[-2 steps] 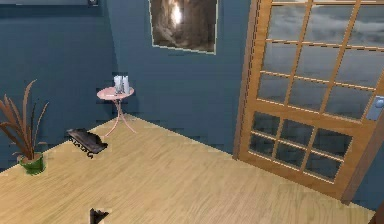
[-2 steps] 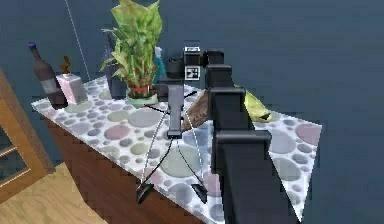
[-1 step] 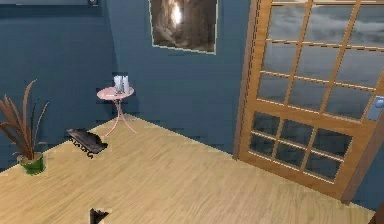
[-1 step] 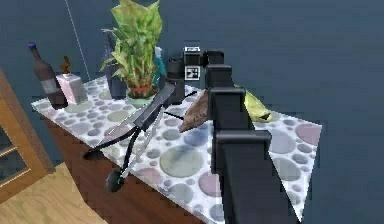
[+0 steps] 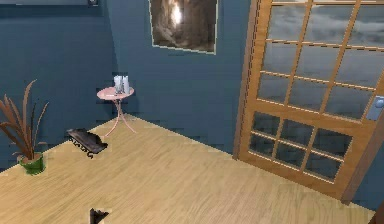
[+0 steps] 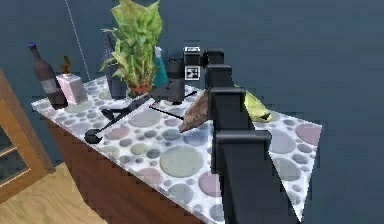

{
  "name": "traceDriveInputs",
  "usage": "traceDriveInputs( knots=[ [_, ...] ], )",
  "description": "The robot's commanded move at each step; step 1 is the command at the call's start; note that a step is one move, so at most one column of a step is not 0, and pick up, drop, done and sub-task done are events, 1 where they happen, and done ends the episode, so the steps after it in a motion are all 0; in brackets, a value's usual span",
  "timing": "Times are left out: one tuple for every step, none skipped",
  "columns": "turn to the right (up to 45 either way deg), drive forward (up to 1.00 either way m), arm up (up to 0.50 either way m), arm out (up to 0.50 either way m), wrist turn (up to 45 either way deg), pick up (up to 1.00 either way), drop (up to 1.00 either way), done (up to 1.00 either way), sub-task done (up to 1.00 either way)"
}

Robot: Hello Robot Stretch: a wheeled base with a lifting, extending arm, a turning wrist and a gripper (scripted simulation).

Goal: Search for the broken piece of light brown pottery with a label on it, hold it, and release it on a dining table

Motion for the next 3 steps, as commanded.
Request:
traceDriveInputs(
  knots=[
    [0.0,0.00,0.00,0.00,45.0,0.00,0.00,0.00,0.00],
    [0.0,0.00,0.00,0.00,42.0,0.00,0.00,0.00,0.00],
    [0.0,0.00,-0.14,0.00,0.0,0.00,0.00,0.00,0.00]
  ],
)
